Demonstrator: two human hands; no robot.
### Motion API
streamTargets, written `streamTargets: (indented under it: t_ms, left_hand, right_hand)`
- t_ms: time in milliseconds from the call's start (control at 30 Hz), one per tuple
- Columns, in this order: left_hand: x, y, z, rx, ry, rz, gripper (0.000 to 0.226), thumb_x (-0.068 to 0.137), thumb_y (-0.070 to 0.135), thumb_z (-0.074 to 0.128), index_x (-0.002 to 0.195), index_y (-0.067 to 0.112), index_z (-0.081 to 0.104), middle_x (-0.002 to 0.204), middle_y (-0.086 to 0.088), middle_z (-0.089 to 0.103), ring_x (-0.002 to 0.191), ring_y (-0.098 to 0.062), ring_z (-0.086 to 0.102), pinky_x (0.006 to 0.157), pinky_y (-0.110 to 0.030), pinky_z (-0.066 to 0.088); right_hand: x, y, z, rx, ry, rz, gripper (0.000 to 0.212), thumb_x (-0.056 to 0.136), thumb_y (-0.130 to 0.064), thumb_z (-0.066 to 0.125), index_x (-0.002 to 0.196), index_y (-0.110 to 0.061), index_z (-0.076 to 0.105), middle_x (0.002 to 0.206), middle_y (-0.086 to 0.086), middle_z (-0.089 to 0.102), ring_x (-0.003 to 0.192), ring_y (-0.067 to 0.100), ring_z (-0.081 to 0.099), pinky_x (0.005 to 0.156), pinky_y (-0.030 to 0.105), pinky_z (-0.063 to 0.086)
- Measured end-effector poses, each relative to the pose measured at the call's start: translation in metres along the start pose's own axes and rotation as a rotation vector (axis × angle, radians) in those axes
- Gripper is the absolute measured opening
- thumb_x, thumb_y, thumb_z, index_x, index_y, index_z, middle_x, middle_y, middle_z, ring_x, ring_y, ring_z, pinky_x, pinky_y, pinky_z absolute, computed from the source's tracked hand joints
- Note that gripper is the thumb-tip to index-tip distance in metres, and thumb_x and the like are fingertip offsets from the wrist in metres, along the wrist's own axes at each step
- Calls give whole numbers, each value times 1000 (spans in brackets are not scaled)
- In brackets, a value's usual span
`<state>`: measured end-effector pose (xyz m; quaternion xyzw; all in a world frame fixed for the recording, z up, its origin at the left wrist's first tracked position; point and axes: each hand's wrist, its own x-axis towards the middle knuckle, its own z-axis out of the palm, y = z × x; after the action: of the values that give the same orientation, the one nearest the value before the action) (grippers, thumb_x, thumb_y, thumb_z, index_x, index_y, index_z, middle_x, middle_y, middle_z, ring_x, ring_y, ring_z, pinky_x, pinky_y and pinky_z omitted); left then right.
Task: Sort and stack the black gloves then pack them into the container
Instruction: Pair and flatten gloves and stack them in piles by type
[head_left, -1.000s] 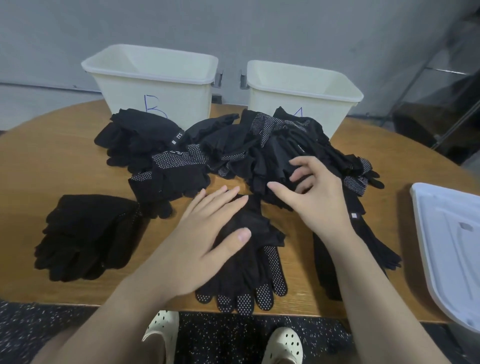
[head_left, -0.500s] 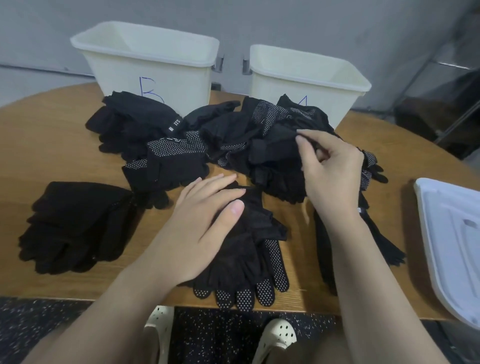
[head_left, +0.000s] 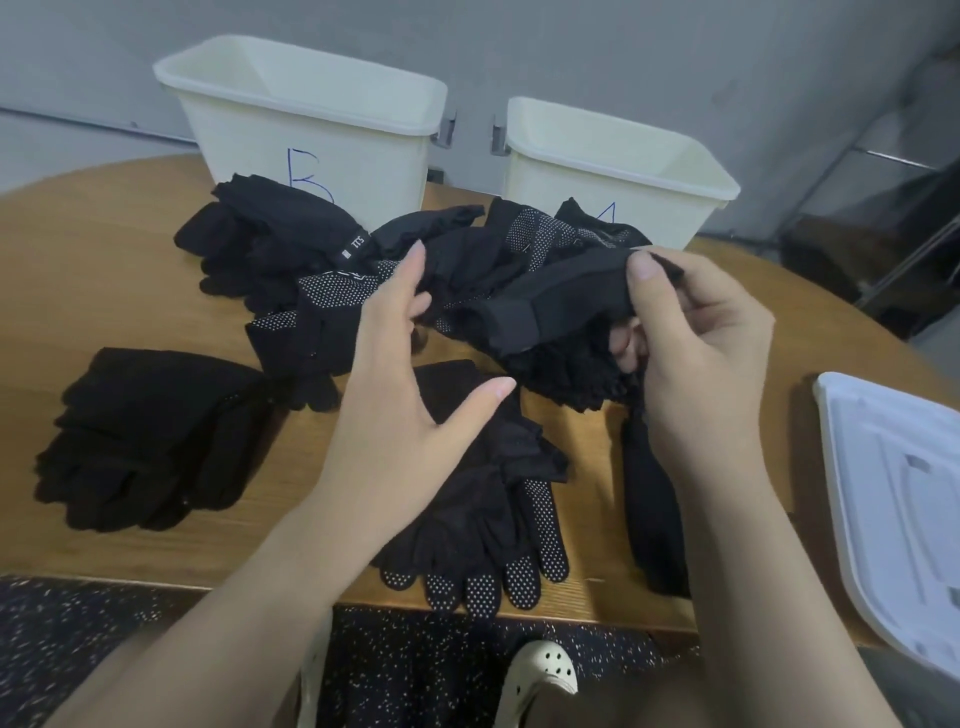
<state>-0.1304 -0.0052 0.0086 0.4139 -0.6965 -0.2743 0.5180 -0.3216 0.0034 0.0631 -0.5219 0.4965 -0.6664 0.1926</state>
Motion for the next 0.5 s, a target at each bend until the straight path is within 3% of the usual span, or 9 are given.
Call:
streamTargets:
  t_ms: [67, 167, 233, 300, 400, 500]
  left_hand:
    - [2, 1, 2, 25, 46, 71, 81, 88, 22, 80, 154, 31, 34, 155, 7, 39, 144, -9, 39, 119, -22, 31]
    - [4, 5, 1, 17, 119, 141, 29, 93, 12, 73, 121, 17, 69, 131, 1, 63, 128, -11, 57, 109, -26, 43]
    - [3, 11, -2, -128, 154, 57, 13, 95, 13, 71, 106, 20, 71, 107, 7, 71, 107, -6, 65, 95, -22, 49]
    - [4, 16, -7, -233, 195, -15, 7, 96, 16, 71, 97, 22, 68, 90, 7, 70, 88, -2, 65, 82, -19, 51]
    - [6, 15, -17, -337, 230, -58, 4, 97, 16, 69, 95, 19, 67, 87, 8, 71, 85, -5, 65, 79, -23, 53]
    - [5, 12, -29, -444, 218, -149, 9, 97, 18, 67, 90, 22, 67, 85, 12, 69, 85, -5, 64, 76, -24, 54]
  right_hand:
    - [-6, -1, 3, 4, -80, 23, 12, 102, -15, 63, 100, -16, 75, 58, -5, 61, 50, 12, 53, 49, 25, 42]
    - [-10, 1, 4, 26, -135, 63, 13, 102, -14, 62, 100, -16, 75, 56, -4, 58, 51, 13, 51, 50, 25, 41]
    - [-9, 2, 5, 30, -123, 75, 12, 100, -15, 66, 98, -18, 76, 66, -6, 62, 59, 8, 55, 56, 23, 43]
    - [-7, 4, 6, -11, -118, 47, 10, 98, -19, 68, 95, -16, 77, 84, 4, 69, 77, 7, 60, 73, 24, 47]
    - [-6, 4, 11, 6, -178, 75, 29, 101, -30, 63, 94, -5, 75, 100, 28, 66, 89, 24, 61, 85, 41, 51]
    - [-7, 2, 20, 68, -347, 158, 45, 96, -58, 61, 109, -18, 75, 111, 22, 70, 106, 40, 66, 98, 60, 53]
